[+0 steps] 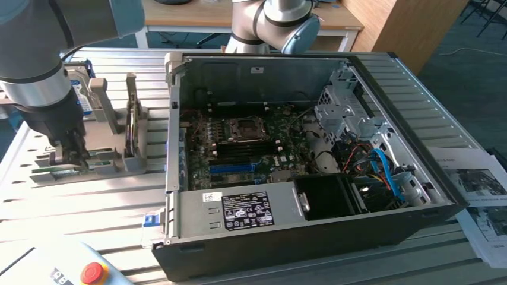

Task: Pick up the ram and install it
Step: 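Pick up the ram and move it above insertion slot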

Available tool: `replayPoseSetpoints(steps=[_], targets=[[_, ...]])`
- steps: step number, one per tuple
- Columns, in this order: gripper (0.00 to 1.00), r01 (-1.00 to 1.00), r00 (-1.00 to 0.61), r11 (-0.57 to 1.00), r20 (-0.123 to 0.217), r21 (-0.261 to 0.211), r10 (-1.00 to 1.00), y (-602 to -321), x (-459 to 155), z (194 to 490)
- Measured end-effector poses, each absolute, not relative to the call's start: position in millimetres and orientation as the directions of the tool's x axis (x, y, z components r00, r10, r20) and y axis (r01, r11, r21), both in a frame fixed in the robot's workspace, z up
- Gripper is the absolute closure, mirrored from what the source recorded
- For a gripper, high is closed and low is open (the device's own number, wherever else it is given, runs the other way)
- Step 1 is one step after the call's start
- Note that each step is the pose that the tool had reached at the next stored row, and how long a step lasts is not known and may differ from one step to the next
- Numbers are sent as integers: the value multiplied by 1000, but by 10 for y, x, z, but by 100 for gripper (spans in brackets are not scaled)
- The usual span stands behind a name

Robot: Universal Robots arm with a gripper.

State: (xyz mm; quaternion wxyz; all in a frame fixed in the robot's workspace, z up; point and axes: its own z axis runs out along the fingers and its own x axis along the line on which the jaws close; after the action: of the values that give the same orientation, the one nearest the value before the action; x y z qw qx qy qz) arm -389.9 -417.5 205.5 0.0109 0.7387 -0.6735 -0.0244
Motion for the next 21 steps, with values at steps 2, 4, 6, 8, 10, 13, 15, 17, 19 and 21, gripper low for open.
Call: replayPoseSetpoints(steps=[2, 4, 6, 8, 10, 13, 15, 17, 19, 21], targets=[[69, -994, 92, -93, -21, 49, -996, -4175, -3899, 2029], [69, -994, 92, -93, -21, 49, -996, -4175, -3899, 2022], [69, -994, 92, -93, -21, 49, -996, -4175, -3899, 2022], [69, -994, 92, -93, -21, 49, -996, -4175, -3899, 2022], [69, -994, 92, -93, -21, 49, -996, -4175, -3899, 2022], [77, -994, 92, -93, -21, 49, -996, -4175, -3899, 2022], [77, -994, 92, -93, -21, 49, -996, -4175, -3899, 2022], [77, -994, 92, -93, -21, 49, -996, -4175, -3899, 2021], [77, -995, 92, -93, -22, 49, -996, -4174, -3889, 2020], [77, -994, 92, -93, -21, 49, -996, -4175, -3878, 2021]])
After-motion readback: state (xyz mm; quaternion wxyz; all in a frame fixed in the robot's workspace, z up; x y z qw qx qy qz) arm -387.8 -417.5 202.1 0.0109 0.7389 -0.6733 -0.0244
